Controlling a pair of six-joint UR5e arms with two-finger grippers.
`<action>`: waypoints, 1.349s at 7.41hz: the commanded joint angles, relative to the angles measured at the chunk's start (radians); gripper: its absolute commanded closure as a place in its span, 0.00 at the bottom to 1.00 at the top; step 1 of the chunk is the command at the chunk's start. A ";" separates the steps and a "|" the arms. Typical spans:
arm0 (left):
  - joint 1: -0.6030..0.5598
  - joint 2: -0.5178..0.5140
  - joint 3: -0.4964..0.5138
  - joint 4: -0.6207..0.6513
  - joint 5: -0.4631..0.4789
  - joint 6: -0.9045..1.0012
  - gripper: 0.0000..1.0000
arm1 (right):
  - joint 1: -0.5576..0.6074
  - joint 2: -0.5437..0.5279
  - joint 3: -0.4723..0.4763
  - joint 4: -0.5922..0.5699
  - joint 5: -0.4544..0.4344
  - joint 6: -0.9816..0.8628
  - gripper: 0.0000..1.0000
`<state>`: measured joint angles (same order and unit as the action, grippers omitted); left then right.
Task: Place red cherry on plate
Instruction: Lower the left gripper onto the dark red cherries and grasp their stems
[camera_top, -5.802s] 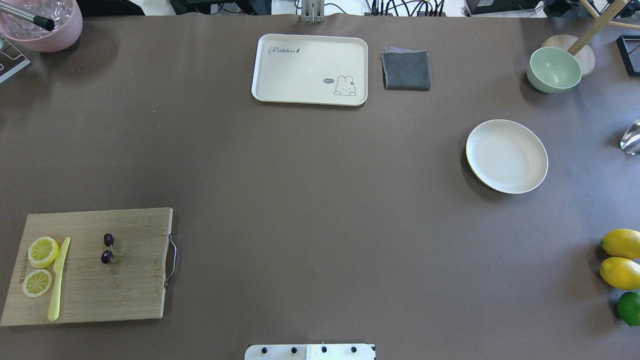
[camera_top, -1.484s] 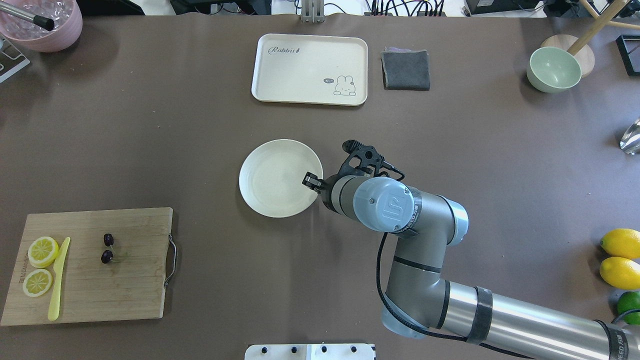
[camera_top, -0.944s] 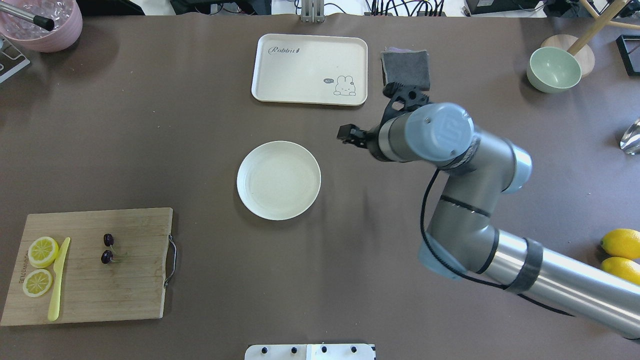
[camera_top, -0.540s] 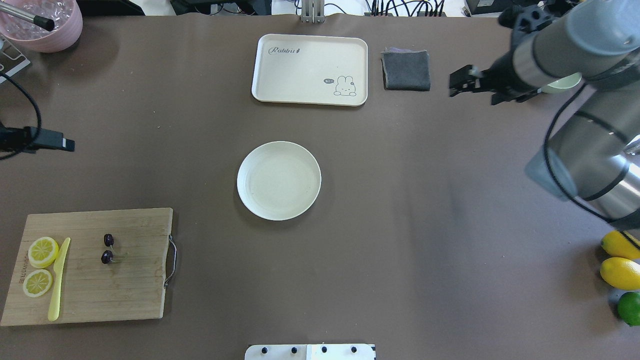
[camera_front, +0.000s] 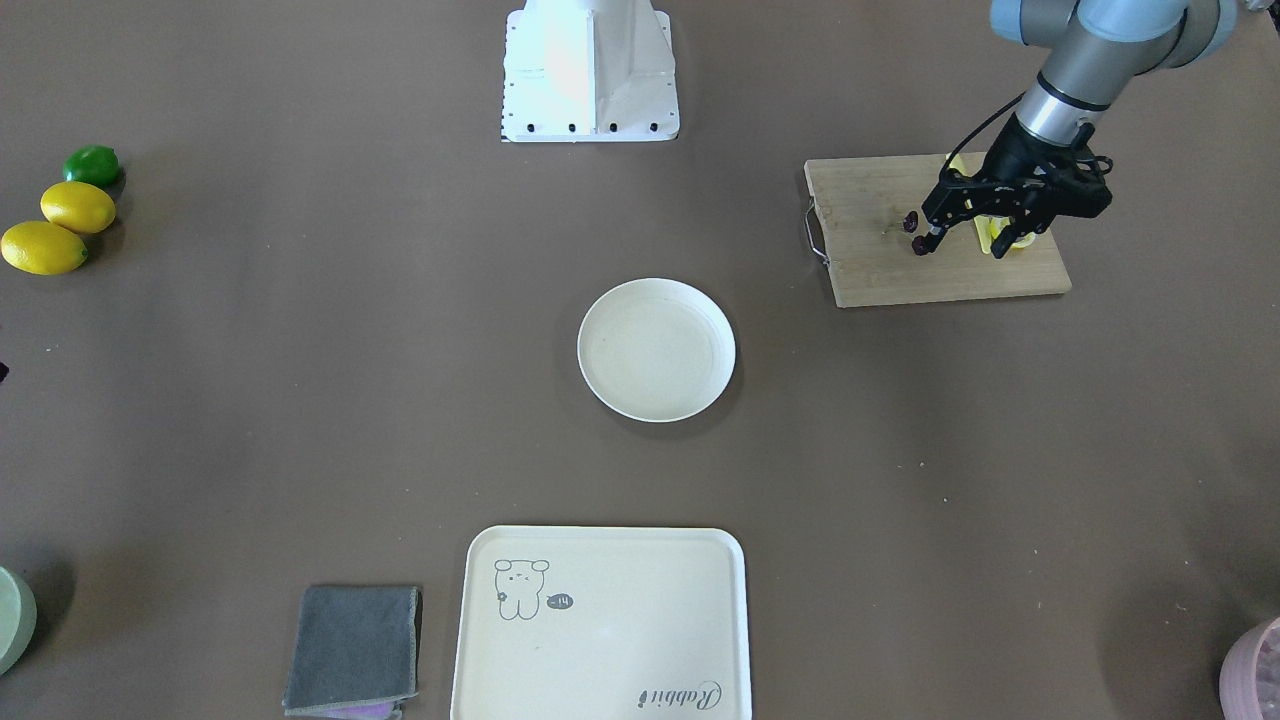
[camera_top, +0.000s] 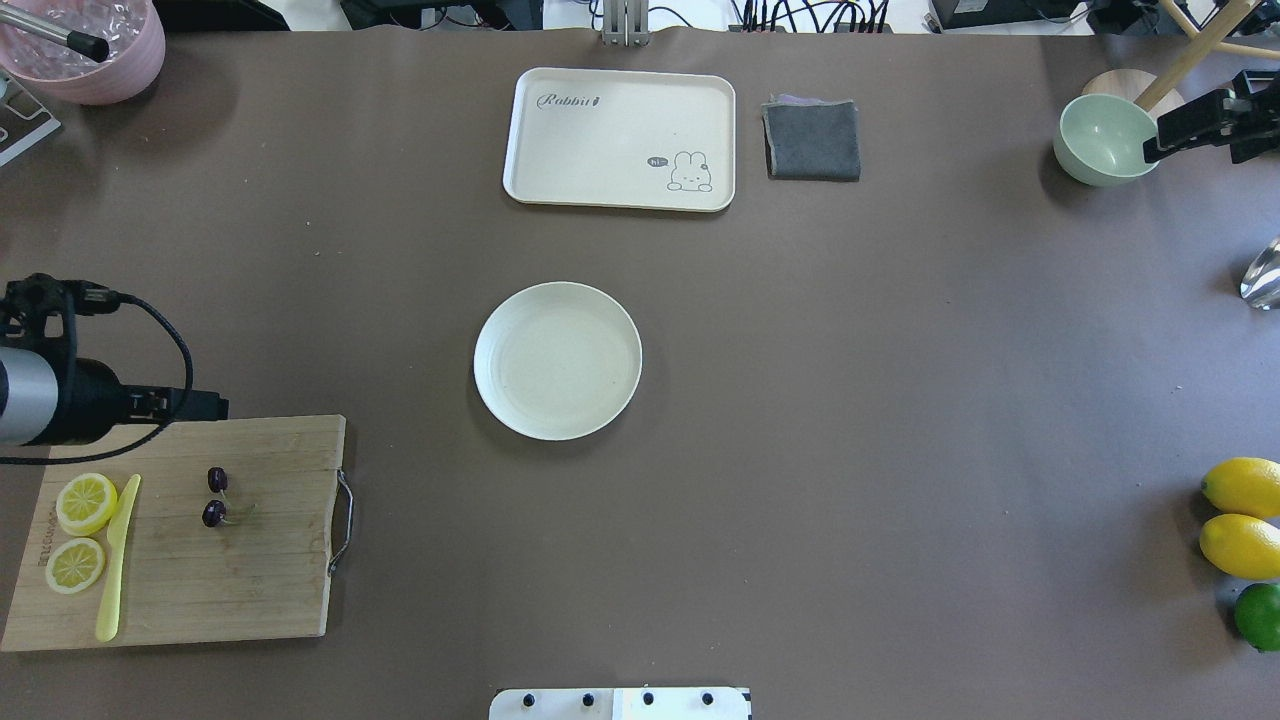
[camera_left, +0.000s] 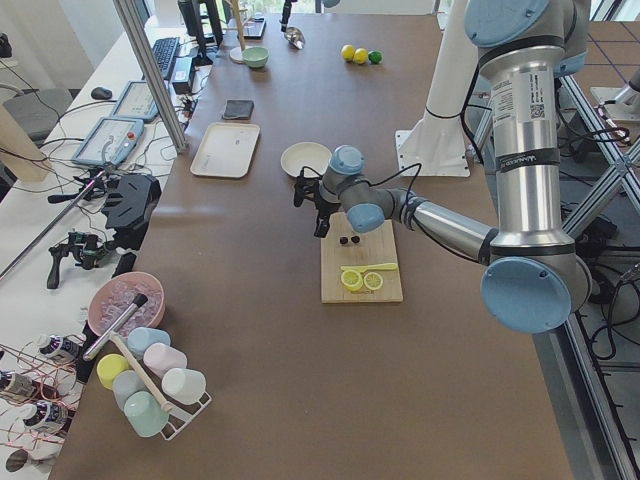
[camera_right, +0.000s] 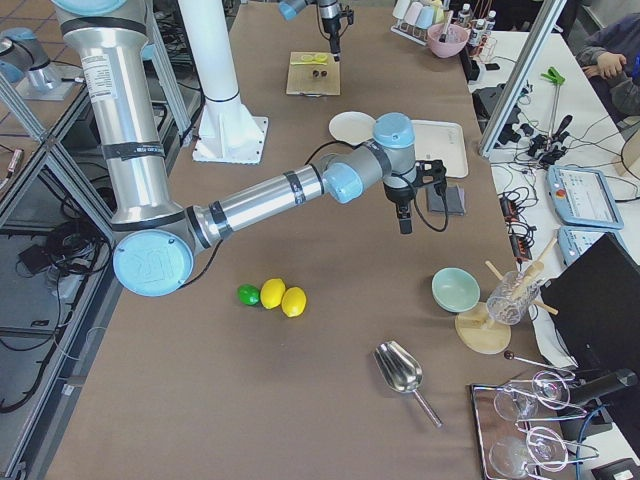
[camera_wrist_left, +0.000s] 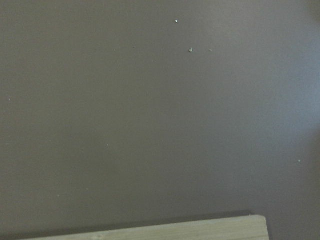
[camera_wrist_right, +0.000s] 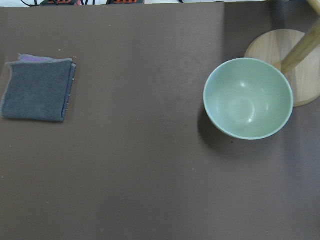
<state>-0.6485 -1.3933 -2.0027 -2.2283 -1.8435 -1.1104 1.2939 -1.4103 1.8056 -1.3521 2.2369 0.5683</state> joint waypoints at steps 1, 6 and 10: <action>0.130 0.016 0.002 -0.002 0.069 -0.003 0.36 | 0.016 -0.012 0.000 -0.002 0.007 -0.027 0.00; 0.185 0.088 -0.004 -0.046 0.061 0.006 0.53 | 0.016 -0.010 -0.002 -0.004 0.000 -0.027 0.00; 0.214 0.088 -0.002 -0.059 0.069 0.001 1.00 | 0.016 -0.012 -0.002 -0.004 0.000 -0.027 0.00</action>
<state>-0.4369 -1.3058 -2.0050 -2.2857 -1.7754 -1.1087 1.3100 -1.4215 1.8040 -1.3560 2.2362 0.5415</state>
